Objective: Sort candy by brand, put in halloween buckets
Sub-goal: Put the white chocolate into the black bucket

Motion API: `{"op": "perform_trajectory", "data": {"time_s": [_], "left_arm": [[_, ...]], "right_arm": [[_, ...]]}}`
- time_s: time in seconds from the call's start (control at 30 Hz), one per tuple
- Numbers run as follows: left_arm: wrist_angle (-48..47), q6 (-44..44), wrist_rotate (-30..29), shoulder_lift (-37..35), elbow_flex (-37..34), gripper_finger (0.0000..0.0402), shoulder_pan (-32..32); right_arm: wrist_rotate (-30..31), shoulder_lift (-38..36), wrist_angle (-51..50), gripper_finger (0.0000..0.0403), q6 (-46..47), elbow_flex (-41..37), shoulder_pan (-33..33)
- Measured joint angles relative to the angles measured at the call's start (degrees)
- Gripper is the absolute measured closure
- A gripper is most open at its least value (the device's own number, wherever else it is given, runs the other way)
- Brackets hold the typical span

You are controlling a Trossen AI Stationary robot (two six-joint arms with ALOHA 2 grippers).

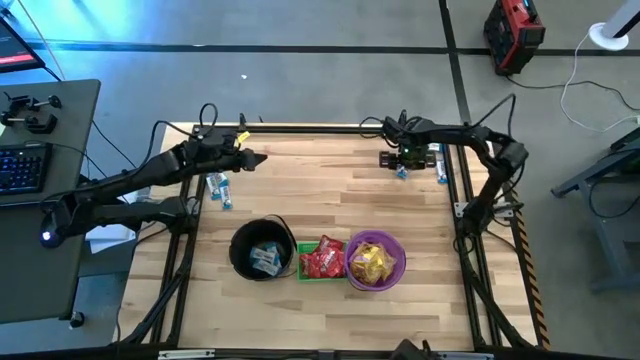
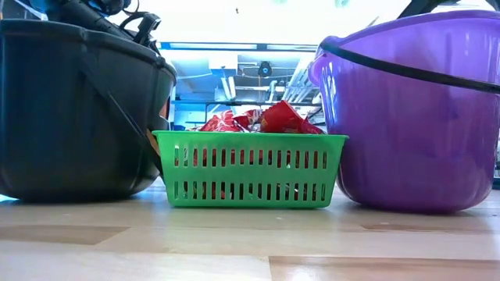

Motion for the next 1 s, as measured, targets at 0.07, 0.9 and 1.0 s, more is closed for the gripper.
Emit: {"op": "perform_trajectory", "data": {"time_s": [0.07, 0.9, 1.0], "left_arm": [[0.00, 1.20, 0.00, 0.00, 0.00, 0.0215, 0.25], [1.50, 19.37, 10.08, -3.34, 7.45, 0.0215, 16.50], [1.49, 19.39, 10.00, -3.34, 7.45, 0.0215, 17.73]], "right_arm": [[-0.27, 1.29, 0.55, 0.0155, 0.69, 0.03, 0.00], [-7.20, -6.46, 17.57, 0.0402, 1.43, 10.57, 27.16], [-13.63, -4.97, 28.45, 0.0402, -5.19, 14.28, 33.14]]}}
